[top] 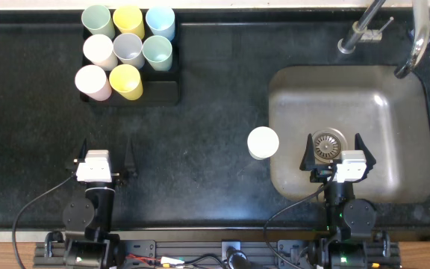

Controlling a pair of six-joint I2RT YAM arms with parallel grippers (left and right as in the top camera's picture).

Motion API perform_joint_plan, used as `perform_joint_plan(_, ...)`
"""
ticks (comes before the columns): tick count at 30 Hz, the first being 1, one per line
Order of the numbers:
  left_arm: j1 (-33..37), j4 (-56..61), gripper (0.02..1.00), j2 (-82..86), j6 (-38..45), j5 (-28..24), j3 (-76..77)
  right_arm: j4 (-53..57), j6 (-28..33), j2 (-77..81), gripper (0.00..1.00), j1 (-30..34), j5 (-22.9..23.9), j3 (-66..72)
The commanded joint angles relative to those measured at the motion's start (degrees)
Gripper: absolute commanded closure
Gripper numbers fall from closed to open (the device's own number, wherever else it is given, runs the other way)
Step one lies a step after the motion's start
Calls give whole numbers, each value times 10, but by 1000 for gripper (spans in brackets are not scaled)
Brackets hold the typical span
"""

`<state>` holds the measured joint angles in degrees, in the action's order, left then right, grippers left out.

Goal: Store Cups

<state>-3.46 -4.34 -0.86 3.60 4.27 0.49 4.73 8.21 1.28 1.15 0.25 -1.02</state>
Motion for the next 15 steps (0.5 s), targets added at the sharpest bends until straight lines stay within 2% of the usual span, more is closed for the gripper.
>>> perform_joint_plan(1,-4,-3,20,7,11,-8,0,-3,1,-4,5,4,-2,7)
perform_joint_plan(15,-4,-3,20,7,11,-8,0,-3,1,-3,5,4,-2,-5)
